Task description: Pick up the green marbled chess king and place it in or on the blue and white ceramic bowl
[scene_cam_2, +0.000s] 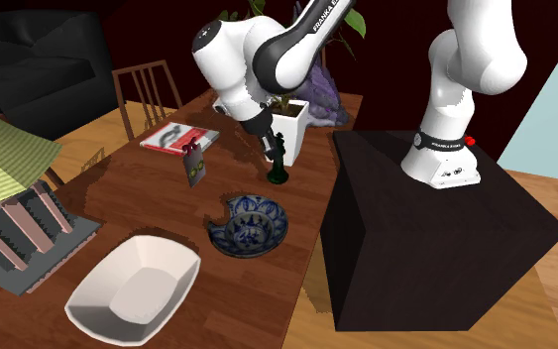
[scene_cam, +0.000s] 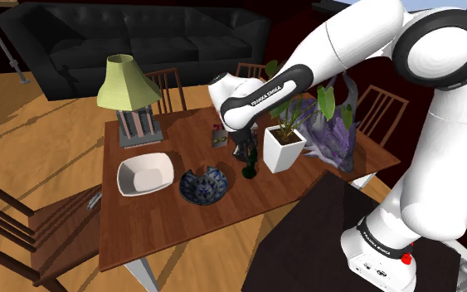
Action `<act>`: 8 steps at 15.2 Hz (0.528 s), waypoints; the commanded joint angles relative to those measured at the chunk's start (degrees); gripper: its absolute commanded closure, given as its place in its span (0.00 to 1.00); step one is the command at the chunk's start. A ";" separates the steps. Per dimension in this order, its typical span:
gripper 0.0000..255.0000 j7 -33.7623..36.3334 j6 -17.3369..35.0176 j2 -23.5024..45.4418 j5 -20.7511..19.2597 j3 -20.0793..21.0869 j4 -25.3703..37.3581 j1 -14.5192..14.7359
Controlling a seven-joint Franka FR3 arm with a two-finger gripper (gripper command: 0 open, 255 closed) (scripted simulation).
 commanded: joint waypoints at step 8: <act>1.00 -1.50 -5.82 -4.45 1.13 0.32 1.57 -0.18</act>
